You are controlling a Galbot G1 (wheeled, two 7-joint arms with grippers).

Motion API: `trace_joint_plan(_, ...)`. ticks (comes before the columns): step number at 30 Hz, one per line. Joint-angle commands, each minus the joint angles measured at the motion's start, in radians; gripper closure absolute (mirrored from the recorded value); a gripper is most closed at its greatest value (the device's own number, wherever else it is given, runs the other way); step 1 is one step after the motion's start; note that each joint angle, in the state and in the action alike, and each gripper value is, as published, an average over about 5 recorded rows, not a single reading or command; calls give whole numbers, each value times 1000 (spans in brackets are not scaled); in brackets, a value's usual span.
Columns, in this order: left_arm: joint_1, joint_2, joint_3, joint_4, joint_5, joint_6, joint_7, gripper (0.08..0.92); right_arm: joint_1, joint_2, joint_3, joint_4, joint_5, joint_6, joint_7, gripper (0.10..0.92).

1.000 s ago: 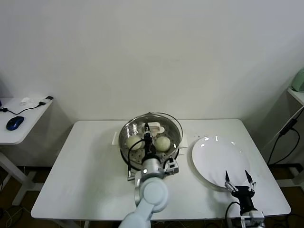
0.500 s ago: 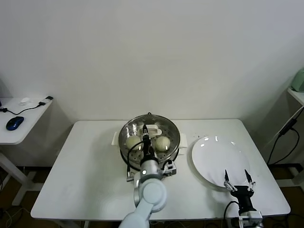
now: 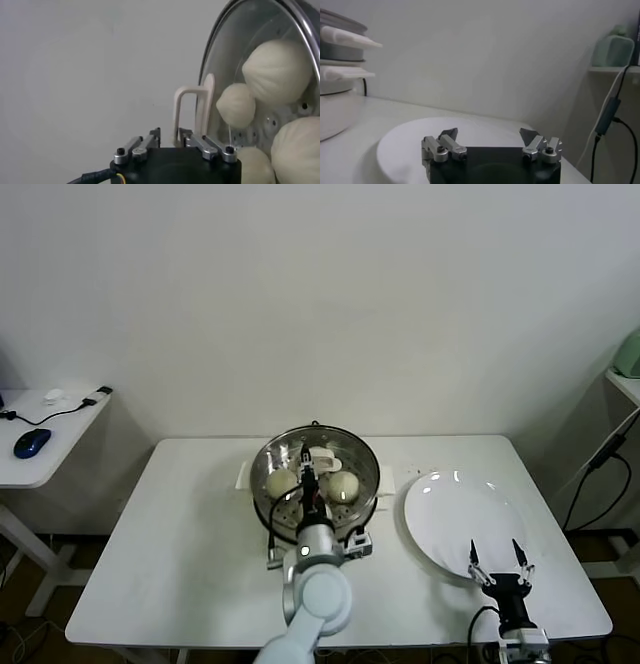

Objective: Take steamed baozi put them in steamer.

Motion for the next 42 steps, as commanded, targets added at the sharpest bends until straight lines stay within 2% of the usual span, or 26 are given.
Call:
trace_joint_plan(1,27,40,34,-142,-51,-14,52,647,-15,-10,-10,24,26,-49,3,203)
trace_joint_plan(4,59,82,45,-232,-103,-20,66,561,-19,-14,-12,32,31,-56,-6,203)
trace_joint_plan(7,107,140,30,-324,-210,-43,36,474,-16,-14,-11,35,30,-60,-11,203)
trace_joint_plan(10,173,197,-37,-409,-406,-114,-77,387,-11,-10,-15,33,29,-55,-16,203)
trace_joint_plan(13,241,237,-163,-457,-717,-246,-254,301,-10,-5,-18,33,29,-38,-23,203)
trace_joint_plan(15,288,257,-301,-468,-1002,-379,-353,242,-9,-1,-18,38,33,-21,-27,203)
trace_joint_plan(17,332,270,-460,-466,-1270,-516,-392,202,-7,2,-18,44,37,-12,-28,203)
trace_joint_plan(20,393,315,-680,-425,-1639,-675,-392,181,-6,4,-19,49,37,-7,-29,203)
trace_joint_plan(23,445,388,-776,-334,-1871,-756,-394,178,-6,5,-21,47,37,-9,-31,203)
trace_joint_plan(26,472,430,-766,-228,-1938,-804,-388,177,-5,7,-21,41,44,-13,-34,203)
trace_joint_plan(31,465,425,-699,-106,-1972,-830,-344,177,-3,8,-22,37,70,-37,-40,203)
trace_joint_plan(42,454,390,-655,-34,-1970,-858,-295,177,-3,-1,-24,39,93,-48,-50,203)
